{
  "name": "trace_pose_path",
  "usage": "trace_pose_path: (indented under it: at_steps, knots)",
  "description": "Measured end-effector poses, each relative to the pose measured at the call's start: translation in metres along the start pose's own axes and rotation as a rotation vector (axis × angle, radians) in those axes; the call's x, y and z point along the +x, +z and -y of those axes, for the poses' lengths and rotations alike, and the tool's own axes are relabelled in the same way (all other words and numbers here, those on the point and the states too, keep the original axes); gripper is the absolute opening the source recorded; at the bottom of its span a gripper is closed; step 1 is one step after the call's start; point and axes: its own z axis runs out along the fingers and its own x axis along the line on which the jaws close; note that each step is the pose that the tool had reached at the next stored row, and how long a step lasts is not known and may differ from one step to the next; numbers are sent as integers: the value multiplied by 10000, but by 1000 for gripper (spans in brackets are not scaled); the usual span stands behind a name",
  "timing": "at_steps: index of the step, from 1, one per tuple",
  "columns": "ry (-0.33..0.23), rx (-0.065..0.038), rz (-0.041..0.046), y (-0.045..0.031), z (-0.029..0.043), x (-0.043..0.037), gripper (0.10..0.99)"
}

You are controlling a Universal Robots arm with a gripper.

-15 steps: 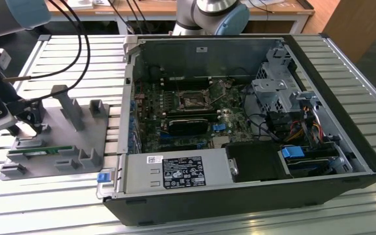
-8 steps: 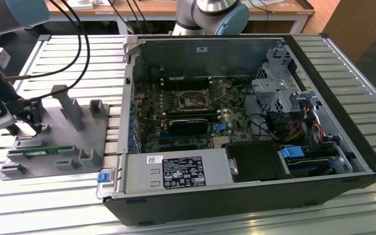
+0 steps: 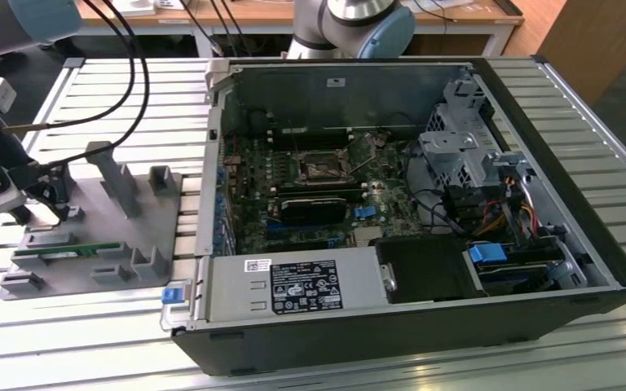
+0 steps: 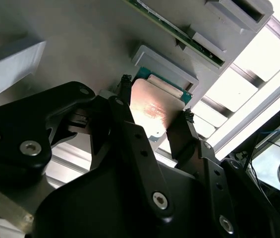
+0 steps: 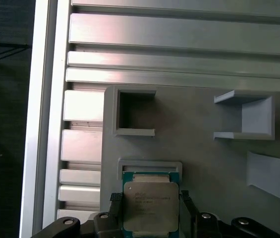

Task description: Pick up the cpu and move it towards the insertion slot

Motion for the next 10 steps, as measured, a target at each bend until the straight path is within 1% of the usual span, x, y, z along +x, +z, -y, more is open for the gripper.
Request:
trace_pose_path:
  at_steps: [10]
  knots:
    - [0, 0, 0, -21, -4, 0, 537]
